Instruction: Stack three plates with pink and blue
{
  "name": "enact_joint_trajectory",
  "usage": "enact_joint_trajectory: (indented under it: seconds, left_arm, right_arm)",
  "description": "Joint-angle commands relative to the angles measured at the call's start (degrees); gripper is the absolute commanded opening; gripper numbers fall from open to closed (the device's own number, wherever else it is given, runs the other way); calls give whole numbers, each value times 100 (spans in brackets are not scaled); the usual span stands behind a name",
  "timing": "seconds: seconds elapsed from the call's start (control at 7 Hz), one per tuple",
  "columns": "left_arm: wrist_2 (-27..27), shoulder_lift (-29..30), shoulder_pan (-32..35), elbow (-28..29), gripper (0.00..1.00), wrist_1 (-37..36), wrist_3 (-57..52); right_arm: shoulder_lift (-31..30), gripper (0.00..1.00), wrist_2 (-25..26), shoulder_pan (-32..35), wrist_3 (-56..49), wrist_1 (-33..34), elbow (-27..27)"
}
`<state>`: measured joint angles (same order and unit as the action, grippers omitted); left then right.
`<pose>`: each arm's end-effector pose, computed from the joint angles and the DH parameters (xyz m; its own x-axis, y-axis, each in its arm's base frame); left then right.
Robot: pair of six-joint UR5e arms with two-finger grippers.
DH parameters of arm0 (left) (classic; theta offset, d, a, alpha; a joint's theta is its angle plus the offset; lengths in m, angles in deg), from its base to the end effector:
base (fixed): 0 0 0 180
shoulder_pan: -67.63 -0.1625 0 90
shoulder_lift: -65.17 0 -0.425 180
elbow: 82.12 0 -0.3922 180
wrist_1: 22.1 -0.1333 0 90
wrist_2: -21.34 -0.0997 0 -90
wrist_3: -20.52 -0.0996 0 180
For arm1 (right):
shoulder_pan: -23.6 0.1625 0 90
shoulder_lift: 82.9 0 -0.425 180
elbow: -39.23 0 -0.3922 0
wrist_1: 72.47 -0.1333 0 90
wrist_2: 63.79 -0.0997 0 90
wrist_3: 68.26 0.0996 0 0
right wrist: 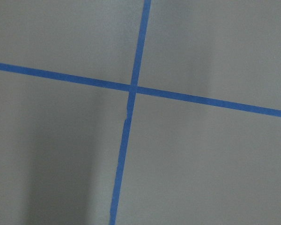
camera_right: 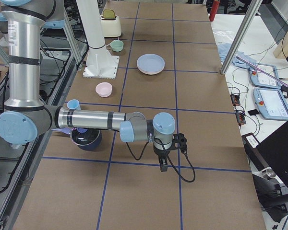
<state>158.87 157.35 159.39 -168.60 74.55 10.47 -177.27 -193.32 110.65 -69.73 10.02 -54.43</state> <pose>-0.0756 -0.5117 0.6541 0.6719 0.2204 -0.7070 -0.0880 0.9717 0.2193 0.0457 -0.4709 0.6556 0.7648 -0.1404 0.6288 0.0707 0.9884 0.1346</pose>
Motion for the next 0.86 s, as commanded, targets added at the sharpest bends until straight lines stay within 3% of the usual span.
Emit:
enact_joint_trajectory:
  seconds: [0.0,0.71]
  left_arm:
    - [2,-42,0,-9,100,4,12]
    - [2,-85,9,-53,100,12,3]
  right_arm:
    - [-10,100,-55,40,50,415,-335]
    - [-98,100,-19,31,59,373,-346]
